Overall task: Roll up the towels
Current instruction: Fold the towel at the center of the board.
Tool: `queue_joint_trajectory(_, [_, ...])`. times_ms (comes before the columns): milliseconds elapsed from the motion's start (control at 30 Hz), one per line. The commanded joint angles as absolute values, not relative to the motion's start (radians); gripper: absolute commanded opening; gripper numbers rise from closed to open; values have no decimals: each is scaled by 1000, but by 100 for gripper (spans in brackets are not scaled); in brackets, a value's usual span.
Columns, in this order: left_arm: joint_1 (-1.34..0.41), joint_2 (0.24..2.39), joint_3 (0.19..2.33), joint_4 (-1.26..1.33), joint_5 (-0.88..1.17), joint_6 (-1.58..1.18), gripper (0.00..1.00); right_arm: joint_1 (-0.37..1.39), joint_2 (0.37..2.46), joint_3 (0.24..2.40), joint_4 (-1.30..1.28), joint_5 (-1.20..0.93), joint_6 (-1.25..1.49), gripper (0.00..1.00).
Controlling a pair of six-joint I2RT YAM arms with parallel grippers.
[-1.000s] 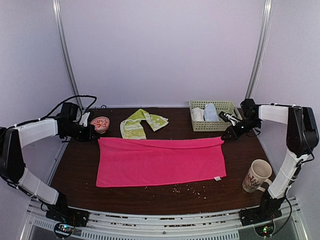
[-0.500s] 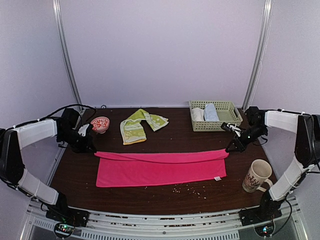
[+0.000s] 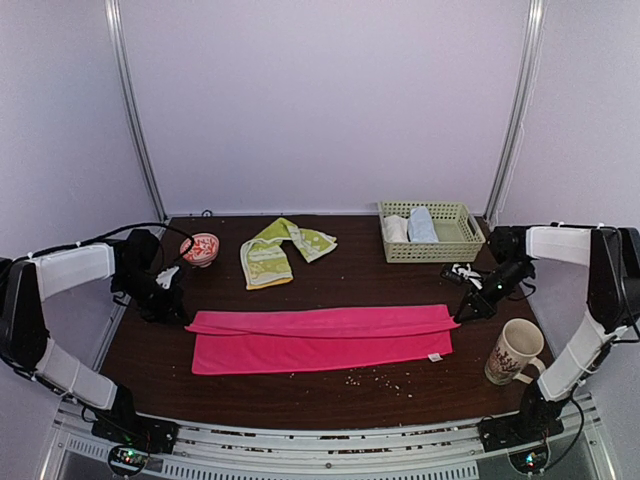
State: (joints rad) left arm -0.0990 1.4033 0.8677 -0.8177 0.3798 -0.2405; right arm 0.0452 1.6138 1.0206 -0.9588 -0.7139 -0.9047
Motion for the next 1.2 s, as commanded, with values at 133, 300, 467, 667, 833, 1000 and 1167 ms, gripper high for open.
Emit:
queue_joint_trajectory(133, [-94, 1356, 828, -855, 384, -234, 0, 129, 1632, 1002, -1019, -633, -959, 1])
queue_joint_trajectory(300, [-108, 1326, 807, -900, 396, -251, 0, 151, 1636, 1013, -1033, -599, -963, 1])
queue_joint_trajectory(467, [-159, 1303, 787, -940, 358, -286, 0, 158, 1632, 1015, -1070, -587, -991, 1])
queue_joint_trajectory(667, [-159, 1269, 787, -957, 308, -307, 0, 158, 1620, 1020, -1104, -565, -1017, 1])
queue_joint_trajectory(833, [-176, 1275, 765, -969, 277, -323, 0, 164, 1643, 1018, -1114, -553, -1036, 2])
queue_joint_trajectory(1000, [-242, 1298, 778, -1003, 185, -362, 0, 194, 1654, 985, -1079, -512, -1028, 3])
queue_joint_trajectory(1167, [-262, 1314, 775, -1002, 187, -364, 0, 225, 1660, 969, -1049, -489, -1019, 4])
